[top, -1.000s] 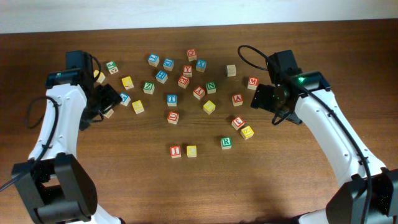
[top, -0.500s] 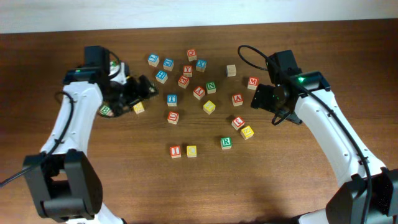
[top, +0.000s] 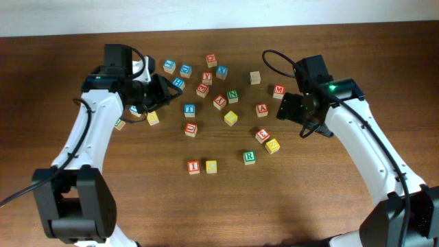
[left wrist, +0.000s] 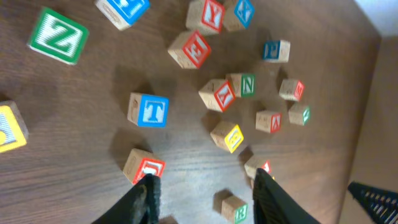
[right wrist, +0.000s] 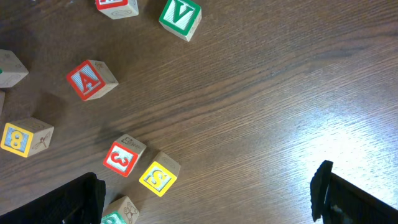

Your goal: Spell out ICRA

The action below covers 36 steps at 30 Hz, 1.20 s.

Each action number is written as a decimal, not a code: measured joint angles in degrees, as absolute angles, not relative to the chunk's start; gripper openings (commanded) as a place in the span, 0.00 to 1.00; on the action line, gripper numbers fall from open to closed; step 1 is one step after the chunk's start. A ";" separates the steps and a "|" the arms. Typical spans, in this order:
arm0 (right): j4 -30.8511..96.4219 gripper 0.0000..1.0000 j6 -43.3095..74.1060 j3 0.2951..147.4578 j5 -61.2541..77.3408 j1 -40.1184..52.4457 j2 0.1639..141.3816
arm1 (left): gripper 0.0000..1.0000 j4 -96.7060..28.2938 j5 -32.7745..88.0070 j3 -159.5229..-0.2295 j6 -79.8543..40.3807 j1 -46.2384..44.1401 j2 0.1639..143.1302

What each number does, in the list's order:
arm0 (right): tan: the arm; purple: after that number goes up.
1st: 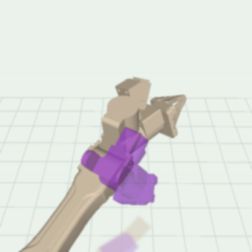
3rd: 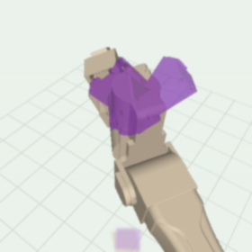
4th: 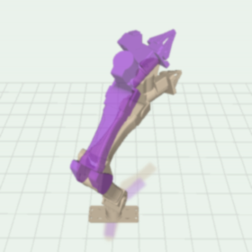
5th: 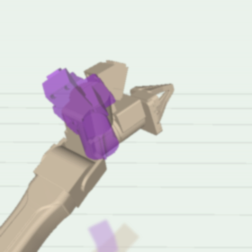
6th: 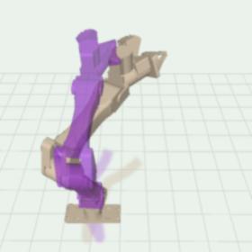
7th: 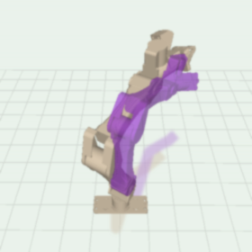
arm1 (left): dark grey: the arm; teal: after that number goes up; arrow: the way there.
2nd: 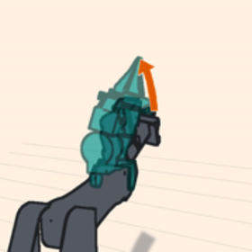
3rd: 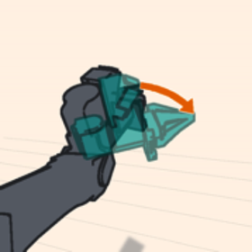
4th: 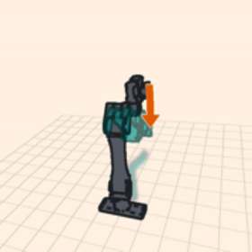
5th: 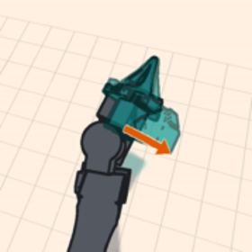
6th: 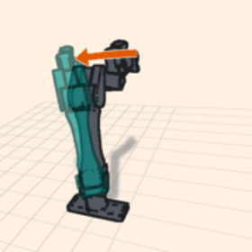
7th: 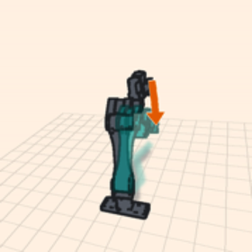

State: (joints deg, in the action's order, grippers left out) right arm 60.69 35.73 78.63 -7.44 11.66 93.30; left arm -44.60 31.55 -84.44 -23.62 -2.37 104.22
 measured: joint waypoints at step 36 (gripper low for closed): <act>55.40 0.99 27.29 76.34 7.53 22.06 99.68 | 0.99 -65.47 5.52 -84.29 -27.90 4.71 104.22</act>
State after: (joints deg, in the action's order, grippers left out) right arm 55.40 27.29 76.34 7.53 22.06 99.68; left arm -65.47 5.52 -84.29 -27.90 4.71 104.22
